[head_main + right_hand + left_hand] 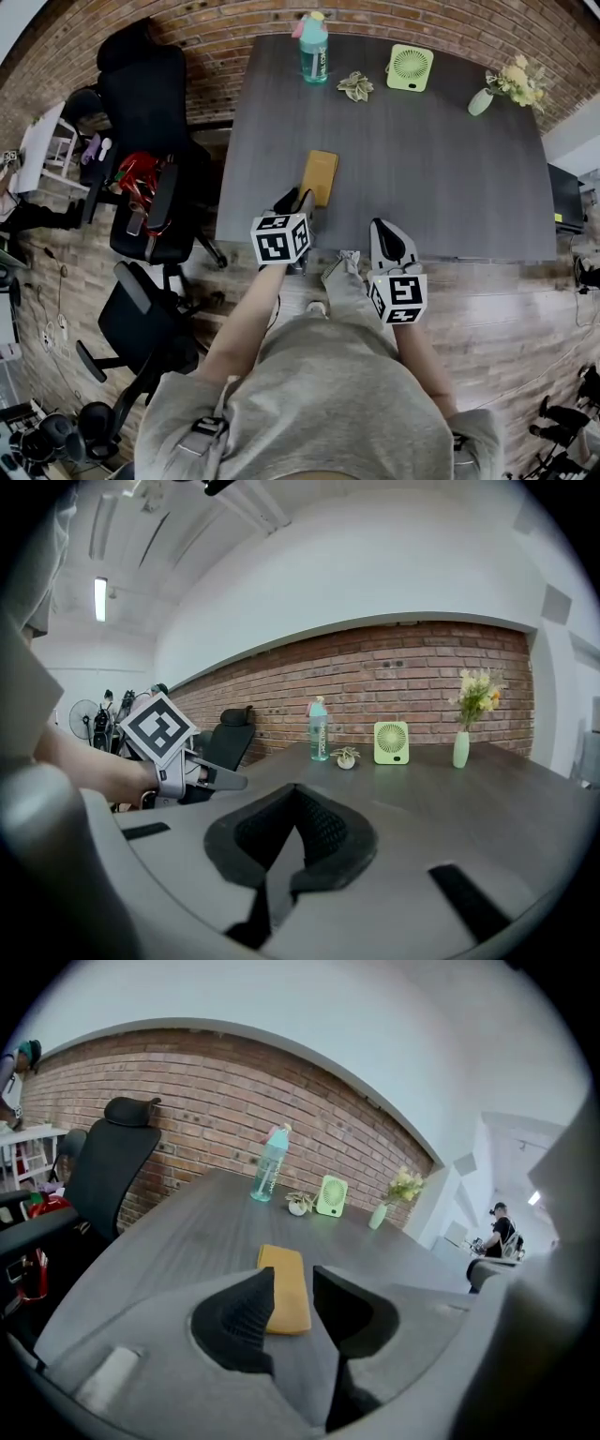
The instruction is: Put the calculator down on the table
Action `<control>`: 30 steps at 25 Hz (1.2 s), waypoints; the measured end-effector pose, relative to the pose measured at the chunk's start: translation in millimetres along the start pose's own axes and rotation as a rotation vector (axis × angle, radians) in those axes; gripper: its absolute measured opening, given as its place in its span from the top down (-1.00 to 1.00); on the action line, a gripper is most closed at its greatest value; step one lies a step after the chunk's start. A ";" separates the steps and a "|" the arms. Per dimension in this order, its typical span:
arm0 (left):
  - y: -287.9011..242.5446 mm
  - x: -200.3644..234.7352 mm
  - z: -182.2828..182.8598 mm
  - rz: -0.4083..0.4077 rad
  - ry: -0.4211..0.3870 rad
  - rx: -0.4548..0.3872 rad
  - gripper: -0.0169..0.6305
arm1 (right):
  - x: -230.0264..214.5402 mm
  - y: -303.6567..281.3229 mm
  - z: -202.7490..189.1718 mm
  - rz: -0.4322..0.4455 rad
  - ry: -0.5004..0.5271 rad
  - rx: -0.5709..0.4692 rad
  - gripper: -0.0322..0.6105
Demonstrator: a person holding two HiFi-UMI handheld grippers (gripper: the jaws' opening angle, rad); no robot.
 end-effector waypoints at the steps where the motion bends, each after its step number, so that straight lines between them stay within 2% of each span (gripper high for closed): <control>1: 5.7 -2.4 -0.2 0.000 -0.003 -0.008 0.57 | 1.4 2.8 0.0 0.000 -0.002 -0.002 0.89; 8: 48.3 -15.6 -6.4 0.012 -0.022 -0.065 0.75 | 13.3 22.8 1.1 0.000 -0.001 -0.019 0.89; 15: 86.6 -28.4 -12.6 0.008 -0.039 -0.110 0.81 | 26.2 43.9 1.2 0.015 0.007 -0.039 0.89; 24: 127.0 -40.0 -24.3 -0.028 -0.093 -0.107 0.84 | 47.2 64.5 0.0 0.032 0.005 -0.056 0.89; 30: 145.5 -44.0 -32.3 -0.047 -0.100 -0.110 0.84 | 58.9 77.2 -0.7 0.037 -0.005 -0.076 0.89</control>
Point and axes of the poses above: the fingertips, and each gripper's own axes: y backward along the fingers, x to its left, z out of its top, the point moved 7 cm from there along y, backward along the fingers, and after that the axes turned 10 degrees about -z, right-handed, at the moved point
